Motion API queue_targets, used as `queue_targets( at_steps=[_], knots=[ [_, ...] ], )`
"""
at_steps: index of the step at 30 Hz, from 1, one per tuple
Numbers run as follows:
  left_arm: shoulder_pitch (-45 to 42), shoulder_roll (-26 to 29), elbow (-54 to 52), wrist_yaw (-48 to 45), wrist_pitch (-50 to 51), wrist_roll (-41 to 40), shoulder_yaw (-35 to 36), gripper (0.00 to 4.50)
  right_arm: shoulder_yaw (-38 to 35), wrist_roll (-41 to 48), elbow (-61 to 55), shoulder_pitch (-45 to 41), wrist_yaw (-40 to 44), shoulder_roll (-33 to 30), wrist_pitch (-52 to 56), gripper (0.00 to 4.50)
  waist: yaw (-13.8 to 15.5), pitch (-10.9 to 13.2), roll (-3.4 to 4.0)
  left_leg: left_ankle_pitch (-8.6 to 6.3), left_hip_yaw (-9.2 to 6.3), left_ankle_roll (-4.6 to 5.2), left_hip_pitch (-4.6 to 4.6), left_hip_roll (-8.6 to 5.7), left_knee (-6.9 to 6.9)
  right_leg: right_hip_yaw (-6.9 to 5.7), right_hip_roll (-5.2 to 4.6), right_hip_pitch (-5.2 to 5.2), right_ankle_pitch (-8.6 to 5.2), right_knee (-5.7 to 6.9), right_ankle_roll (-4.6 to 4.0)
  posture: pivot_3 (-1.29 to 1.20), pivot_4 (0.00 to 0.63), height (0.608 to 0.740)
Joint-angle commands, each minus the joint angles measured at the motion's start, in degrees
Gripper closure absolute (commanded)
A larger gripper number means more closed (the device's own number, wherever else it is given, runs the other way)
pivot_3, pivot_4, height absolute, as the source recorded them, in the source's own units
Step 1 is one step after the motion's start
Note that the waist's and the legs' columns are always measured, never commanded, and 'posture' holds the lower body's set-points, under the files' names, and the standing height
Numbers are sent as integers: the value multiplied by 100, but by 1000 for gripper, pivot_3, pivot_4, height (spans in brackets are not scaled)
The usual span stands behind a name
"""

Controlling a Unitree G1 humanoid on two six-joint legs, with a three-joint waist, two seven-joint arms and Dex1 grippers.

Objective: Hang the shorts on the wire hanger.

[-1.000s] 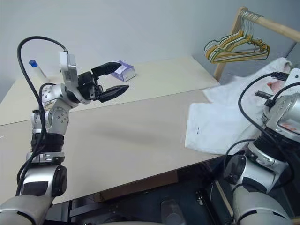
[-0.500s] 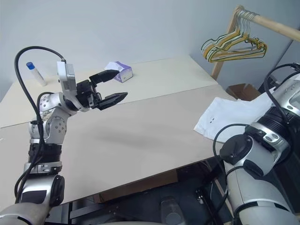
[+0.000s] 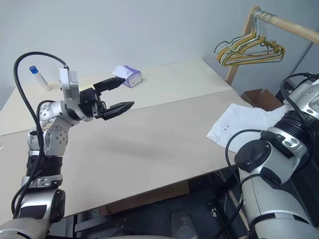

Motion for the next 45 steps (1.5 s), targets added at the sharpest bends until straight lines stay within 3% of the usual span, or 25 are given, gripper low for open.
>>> queue_targets(
  at_steps=[1,8,10,16,21,26,32,38,45],
  knots=[
    [-92,87,-175,-13,-7,-83,19,0,199,-11,-352,-8,-51,-95,-50,3069,27,0,1,0,0,0,0,0,-1,0,0,0,0,0,0,-200,0,740],
    [-129,89,-192,-176,84,-323,92,0,878,-260,-784,315,-85,-174,-416,527,51,1,1,0,2,0,-1,-1,-2,0,0,0,-1,-3,2,-199,0,740],
    [-152,79,-194,-209,96,-424,148,0,1051,-340,-911,407,-104,-168,-521,29,52,1,1,0,2,0,-1,-1,-2,0,0,0,-1,-4,3,-199,0,740],
    [-156,91,-154,-177,54,-449,151,0,1695,-667,-1081,703,-180,-297,-948,29,51,1,1,0,2,0,2,-1,-2,3,0,0,-2,-3,3,-195,0,740],
    [-103,96,-205,-128,64,-452,168,0,2898,-1222,-1345,945,-122,-567,-1912,29,38,2,3,0,3,0,1,-4,-3,9,0,-2,-2,-5,6,-192,0,740],
    [-95,167,-265,-129,130,-561,276,0,4026,-1507,-1496,1130,548,-696,-2939,29,23,3,3,0,-2,1,9,-10,-7,20,5,-1,-11,-3,22,-173,0,740],
    [110,428,-364,-85,213,-591,417,0,5382,-1141,-1869,1485,3087,-892,-3571,29,46,3,2,-1,-8,2,9,-11,-6,25,7,-1,-8,-7,24,-155,0,740],
    [582,778,-441,355,192,-134,450,0,5524,-68,-2460,1829,5005,-731,-4129,29,193,9,-7,-1,-14,2,5,-11,-6,18,7,-2,-1,-9,15,-107,0,740],
    [1630,1154,-917,704,336,-91,768,0,5724,478,-2905,2249,6317,-852,-4307,29,475,14,-26,-2,-4,2,-1,-8,-7,16,7,-16,0,-6,13,-48,0,740]
  ],
)
